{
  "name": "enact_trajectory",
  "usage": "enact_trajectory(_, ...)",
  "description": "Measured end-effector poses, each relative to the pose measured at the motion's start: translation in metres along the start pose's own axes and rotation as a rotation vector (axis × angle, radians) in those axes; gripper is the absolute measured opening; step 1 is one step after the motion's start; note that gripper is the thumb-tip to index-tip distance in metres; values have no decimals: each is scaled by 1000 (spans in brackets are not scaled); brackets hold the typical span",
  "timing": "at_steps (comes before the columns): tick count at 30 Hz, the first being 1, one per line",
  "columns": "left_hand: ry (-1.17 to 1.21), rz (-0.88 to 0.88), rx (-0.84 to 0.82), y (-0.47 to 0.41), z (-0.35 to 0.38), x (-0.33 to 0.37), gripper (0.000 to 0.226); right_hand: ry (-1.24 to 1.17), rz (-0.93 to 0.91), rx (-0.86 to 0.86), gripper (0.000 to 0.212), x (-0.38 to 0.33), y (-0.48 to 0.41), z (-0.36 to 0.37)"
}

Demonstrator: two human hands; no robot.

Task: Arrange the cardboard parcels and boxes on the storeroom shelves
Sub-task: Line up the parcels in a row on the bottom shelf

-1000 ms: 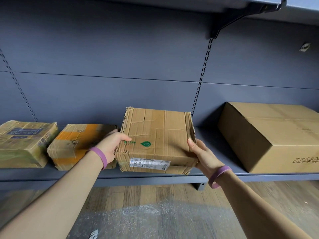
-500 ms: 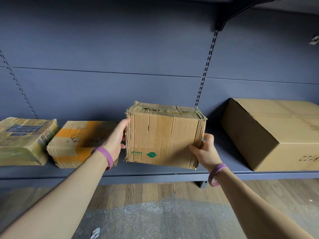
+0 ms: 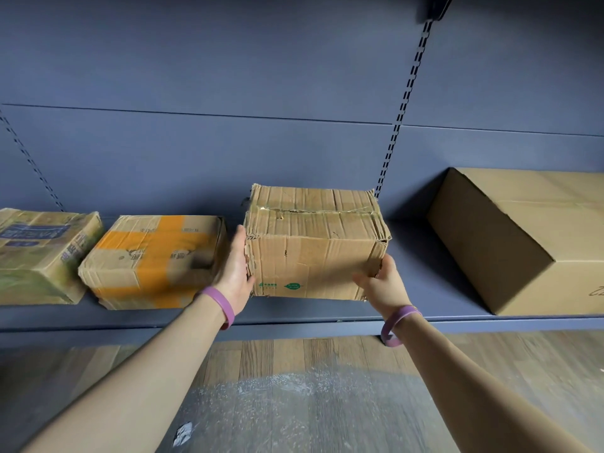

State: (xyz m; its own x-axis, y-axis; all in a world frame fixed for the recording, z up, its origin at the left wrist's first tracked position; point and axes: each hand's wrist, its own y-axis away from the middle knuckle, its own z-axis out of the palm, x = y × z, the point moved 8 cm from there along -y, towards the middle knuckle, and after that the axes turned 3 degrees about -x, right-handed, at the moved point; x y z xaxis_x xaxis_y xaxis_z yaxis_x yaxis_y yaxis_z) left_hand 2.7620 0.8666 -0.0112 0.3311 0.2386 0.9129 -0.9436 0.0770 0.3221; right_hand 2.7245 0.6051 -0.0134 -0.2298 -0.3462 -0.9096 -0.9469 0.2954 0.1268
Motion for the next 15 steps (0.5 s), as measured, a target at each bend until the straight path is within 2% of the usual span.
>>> enact_trajectory(7,-11,-67,58,-10,-1,-16,45,-75,73,-48,54,20,-9,14)
enact_trajectory(10,-77,-43,105,-6,-1,-5,40,-48,98,-27,52,20,-13,12)
enact_trajectory(12,-195,49,191,2,-4,15,36,-54,107,10,56,16,-14,7)
enact_trajectory(15,-247,311,266,17,-2,58,29,-31,92,134,68,-2,-6,-11)
